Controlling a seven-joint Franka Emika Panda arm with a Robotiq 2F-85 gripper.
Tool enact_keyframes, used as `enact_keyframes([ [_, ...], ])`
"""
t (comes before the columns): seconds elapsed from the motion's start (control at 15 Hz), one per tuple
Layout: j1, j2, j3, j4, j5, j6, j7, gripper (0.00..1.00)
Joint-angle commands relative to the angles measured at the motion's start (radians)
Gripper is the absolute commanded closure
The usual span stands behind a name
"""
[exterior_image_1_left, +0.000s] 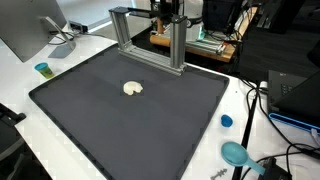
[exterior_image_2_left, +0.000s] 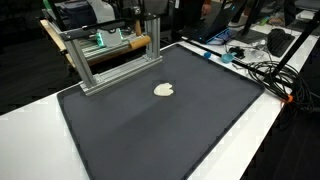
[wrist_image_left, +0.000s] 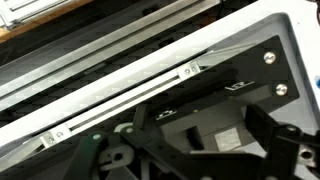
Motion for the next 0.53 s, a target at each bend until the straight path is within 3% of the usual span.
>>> enact_keyframes([
  [0.0,-0.021,-0.078,-0.002,-0.008,0.021,-0.011,0.007,0.0],
  [0.27,-0.015,-0.115,-0.022,0.035,0.014,-0.077,-0.07,0.0],
  [0.47,-0.008,-0.193,-0.053,0.03,0.0,-0.033,-0.21,0.0],
])
